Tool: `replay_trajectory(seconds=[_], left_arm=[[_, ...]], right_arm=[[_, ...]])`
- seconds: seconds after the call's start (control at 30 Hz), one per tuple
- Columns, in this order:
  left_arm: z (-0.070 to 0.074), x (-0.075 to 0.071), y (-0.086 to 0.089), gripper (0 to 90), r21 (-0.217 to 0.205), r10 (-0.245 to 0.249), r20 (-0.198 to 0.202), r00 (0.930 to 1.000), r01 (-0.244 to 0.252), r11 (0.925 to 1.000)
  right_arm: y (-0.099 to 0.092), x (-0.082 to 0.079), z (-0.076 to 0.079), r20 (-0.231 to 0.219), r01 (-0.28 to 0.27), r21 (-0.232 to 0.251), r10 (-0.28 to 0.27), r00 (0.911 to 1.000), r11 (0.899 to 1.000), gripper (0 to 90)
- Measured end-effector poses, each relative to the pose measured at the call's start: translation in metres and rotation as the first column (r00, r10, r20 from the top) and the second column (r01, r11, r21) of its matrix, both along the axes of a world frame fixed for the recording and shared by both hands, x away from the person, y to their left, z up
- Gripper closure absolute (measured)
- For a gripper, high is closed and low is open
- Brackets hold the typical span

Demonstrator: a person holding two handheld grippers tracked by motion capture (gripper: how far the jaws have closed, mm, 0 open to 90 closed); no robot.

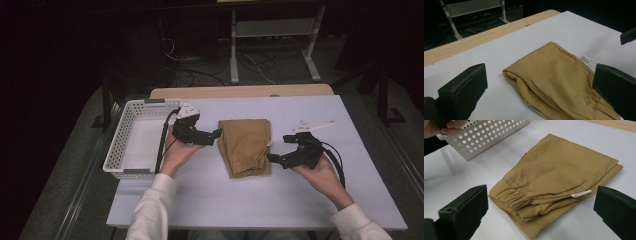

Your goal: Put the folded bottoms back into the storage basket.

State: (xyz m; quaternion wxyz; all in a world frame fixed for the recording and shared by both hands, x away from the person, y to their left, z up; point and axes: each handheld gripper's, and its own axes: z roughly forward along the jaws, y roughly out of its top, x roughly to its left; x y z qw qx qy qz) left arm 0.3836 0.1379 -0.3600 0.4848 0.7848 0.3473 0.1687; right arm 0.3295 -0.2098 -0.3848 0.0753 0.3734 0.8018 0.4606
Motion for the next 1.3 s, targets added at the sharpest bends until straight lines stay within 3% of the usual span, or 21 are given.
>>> replay_trajectory(seconds=[0.17,0.53,0.93,1.23,1.3], left_arm=[[-0.003,0.004,0.001,0.1,-0.003,0.017,0.006,0.9998,-0.017,0.9998],[-0.012,0.016,0.000,0.1,-0.007,0.046,-0.034,0.9984,-0.046,0.9989],[-0.015,0.030,-0.016,0.1,0.014,0.068,-0.050,0.9965,-0.067,0.9976],[-0.031,0.042,-0.022,0.1,0.027,0.092,-0.110,0.9897,-0.089,0.9957],[-0.034,0.044,-0.023,0.1,0.011,0.092,-0.128,0.9875,-0.091,0.9958]], right_arm=[[0.001,0.002,-0.004,-0.003,-0.003,-0.001,0.003,1.0000,1.000,0.0],[0.002,0.006,-0.014,-0.013,0.007,-0.009,-0.007,0.9999,1.000,0.0],[0.000,0.009,-0.022,-0.026,0.026,-0.007,-0.026,0.9993,1.000,0.0],[0.001,0.011,-0.026,-0.054,0.040,0.003,-0.040,0.9977,0.999,0.0],[0.002,0.013,-0.028,-0.062,0.044,-0.002,-0.044,0.9971,0.999,0.0]])
